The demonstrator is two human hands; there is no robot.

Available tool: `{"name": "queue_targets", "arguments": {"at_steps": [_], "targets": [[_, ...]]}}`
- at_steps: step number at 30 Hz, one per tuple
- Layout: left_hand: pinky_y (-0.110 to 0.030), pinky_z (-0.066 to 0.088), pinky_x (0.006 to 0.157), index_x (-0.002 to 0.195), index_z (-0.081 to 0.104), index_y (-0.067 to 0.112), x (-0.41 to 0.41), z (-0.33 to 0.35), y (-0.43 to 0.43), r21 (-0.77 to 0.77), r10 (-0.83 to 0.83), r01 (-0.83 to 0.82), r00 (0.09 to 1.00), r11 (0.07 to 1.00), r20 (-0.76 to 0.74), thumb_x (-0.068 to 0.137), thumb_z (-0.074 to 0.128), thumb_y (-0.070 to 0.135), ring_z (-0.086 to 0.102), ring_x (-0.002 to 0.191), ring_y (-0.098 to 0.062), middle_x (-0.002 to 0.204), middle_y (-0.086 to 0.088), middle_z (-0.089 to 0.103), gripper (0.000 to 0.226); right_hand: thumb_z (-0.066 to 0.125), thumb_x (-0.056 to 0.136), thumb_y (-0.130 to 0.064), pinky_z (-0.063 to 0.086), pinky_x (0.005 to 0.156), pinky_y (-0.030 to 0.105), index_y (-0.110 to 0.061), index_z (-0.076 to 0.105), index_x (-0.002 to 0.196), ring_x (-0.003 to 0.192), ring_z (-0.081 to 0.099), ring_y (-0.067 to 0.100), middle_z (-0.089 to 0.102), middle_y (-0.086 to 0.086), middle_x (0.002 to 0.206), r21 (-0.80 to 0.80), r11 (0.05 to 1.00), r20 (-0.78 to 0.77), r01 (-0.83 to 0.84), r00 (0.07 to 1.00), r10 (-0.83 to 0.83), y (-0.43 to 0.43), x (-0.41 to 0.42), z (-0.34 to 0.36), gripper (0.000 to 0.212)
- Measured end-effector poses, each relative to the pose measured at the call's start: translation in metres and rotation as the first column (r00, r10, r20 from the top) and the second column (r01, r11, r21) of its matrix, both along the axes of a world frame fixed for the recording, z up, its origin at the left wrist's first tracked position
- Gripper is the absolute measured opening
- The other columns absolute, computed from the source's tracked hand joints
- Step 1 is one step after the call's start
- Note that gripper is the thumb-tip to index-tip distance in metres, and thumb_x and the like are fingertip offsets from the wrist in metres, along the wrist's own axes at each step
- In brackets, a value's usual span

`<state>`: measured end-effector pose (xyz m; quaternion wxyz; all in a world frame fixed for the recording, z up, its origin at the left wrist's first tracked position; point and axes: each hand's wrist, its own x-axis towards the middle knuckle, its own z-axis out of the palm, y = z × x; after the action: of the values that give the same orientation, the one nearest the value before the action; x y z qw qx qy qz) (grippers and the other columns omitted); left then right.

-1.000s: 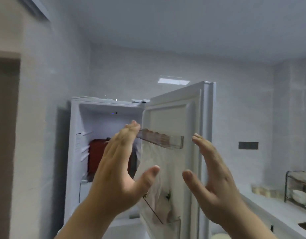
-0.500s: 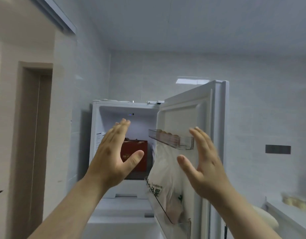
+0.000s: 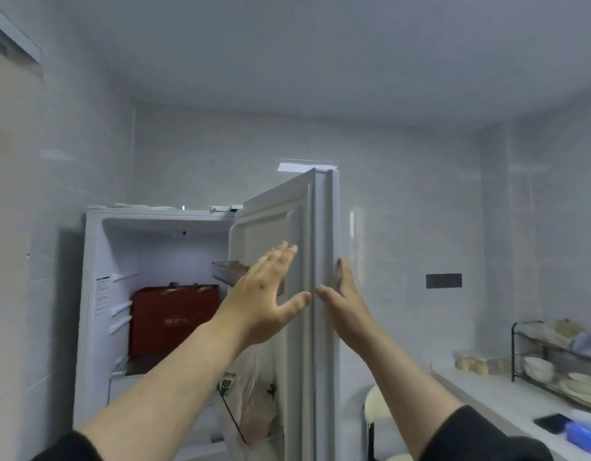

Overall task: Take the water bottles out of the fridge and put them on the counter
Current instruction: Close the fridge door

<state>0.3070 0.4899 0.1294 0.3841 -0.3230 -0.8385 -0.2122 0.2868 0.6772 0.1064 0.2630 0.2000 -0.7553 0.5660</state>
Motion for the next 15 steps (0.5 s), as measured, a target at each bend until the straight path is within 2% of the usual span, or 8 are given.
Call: {"name": "queue_targets", "arguments": {"at_steps": [1, 3, 5, 8, 9, 11, 13, 15], "targets": [[-0.03, 0.01, 0.117, 0.156, 0.011, 0.035, -0.006, -0.002, 0.007, -0.006, -0.015, 0.015, 1.0, 1.0, 0.016, 0.083, 0.038, 0.069, 0.003, 0.147, -0.001, 0.163, 0.015, 0.007, 0.085, 0.053, 0.079, -0.02, 0.02, 0.114, 0.03, -0.014, 0.015, 0.156, 0.147, 0.015, 0.013, 0.017, 0.003, 0.164, -0.057, 0.997, 0.026, -0.051, 0.998, 0.052, 0.006, 0.002, 0.0, 0.087], [-0.033, 0.013, 0.119, 0.156, 0.013, 0.035, -0.016, -0.01, 0.011, 0.012, -0.022, 0.021, 0.998, 1.0, 0.058, 0.086, 0.039, 0.065, 0.006, 0.146, 0.0, 0.161, 0.017, 0.009, 0.08, 0.046, 0.062, -0.01, 0.035, 0.11, 0.043, -0.006, 0.043, 0.143, 0.14, 0.039, 0.029, 0.046, 0.012, 0.149, -0.134, 0.978, 0.047, -0.163, 0.984, 0.17, 0.016, 0.001, -0.004, 0.081], [-0.032, 0.015, 0.118, 0.155, 0.017, 0.033, -0.025, -0.015, 0.009, 0.05, -0.025, 0.02, 0.995, 0.999, 0.092, 0.087, 0.04, 0.06, 0.009, 0.143, 0.003, 0.161, 0.015, 0.013, 0.077, 0.041, 0.057, -0.007, 0.042, 0.104, 0.045, -0.009, 0.053, 0.136, 0.13, 0.05, 0.033, 0.058, 0.014, 0.138, -0.162, 0.956, 0.069, -0.243, 0.964, 0.257, 0.025, 0.0, -0.01, 0.081], [-0.025, 0.013, 0.115, 0.149, 0.018, 0.041, -0.032, -0.019, -0.001, 0.092, -0.053, 0.044, 0.994, 0.995, 0.097, 0.087, 0.038, 0.061, 0.012, 0.143, 0.004, 0.159, 0.017, 0.018, 0.068, 0.038, 0.062, -0.002, 0.048, 0.092, 0.03, -0.028, 0.045, 0.144, 0.127, 0.055, 0.019, 0.058, -0.002, 0.141, -0.069, 0.92, 0.125, -0.385, 0.912, 0.391, 0.03, -0.004, -0.022, 0.087], [-0.026, 0.014, 0.115, 0.146, 0.017, 0.047, -0.032, -0.019, -0.006, 0.097, -0.058, 0.049, 0.994, 0.994, 0.093, 0.086, 0.036, 0.063, 0.012, 0.144, 0.004, 0.157, 0.019, 0.017, 0.064, 0.037, 0.063, 0.0, 0.048, 0.093, 0.029, -0.032, 0.043, 0.145, 0.128, 0.054, 0.015, 0.056, -0.007, 0.142, -0.041, 0.91, 0.141, -0.414, 0.899, 0.415, 0.03, -0.006, -0.025, 0.088], [-0.025, 0.017, 0.115, 0.14, 0.016, 0.054, -0.031, -0.019, -0.017, 0.123, -0.056, 0.044, 0.995, 0.991, 0.088, 0.085, 0.034, 0.064, 0.014, 0.144, 0.006, 0.156, 0.022, 0.018, 0.058, 0.036, 0.065, 0.003, 0.043, 0.105, 0.04, -0.036, 0.042, 0.147, 0.134, 0.048, 0.013, 0.051, -0.011, 0.147, -0.012, 0.884, 0.164, -0.468, 0.871, 0.463, 0.026, -0.015, -0.029, 0.09], [-0.015, 0.018, 0.111, 0.138, 0.02, 0.055, -0.028, -0.018, -0.031, 0.185, -0.057, 0.04, 0.994, 0.982, 0.089, 0.086, 0.037, 0.059, 0.016, 0.14, 0.013, 0.154, 0.024, 0.022, 0.054, 0.037, 0.068, 0.004, 0.036, 0.112, 0.049, -0.038, 0.044, 0.146, 0.135, 0.047, 0.014, 0.047, -0.011, 0.15, 0.01, 0.878, 0.179, -0.478, 0.865, 0.469, 0.017, -0.027, -0.032, 0.089], [-0.01, 0.019, 0.109, 0.137, 0.026, 0.052, -0.023, -0.018, -0.045, 0.261, -0.06, 0.035, 0.994, 0.965, 0.091, 0.086, 0.039, 0.057, 0.023, 0.141, 0.01, 0.15, 0.026, 0.027, 0.053, 0.039, 0.076, 0.004, 0.033, 0.115, 0.047, -0.043, 0.041, 0.145, 0.134, 0.047, 0.012, 0.04, -0.011, 0.155, 0.059, 0.905, 0.188, -0.422, 0.895, 0.405, 0.003, -0.039, -0.036, 0.083]]}}
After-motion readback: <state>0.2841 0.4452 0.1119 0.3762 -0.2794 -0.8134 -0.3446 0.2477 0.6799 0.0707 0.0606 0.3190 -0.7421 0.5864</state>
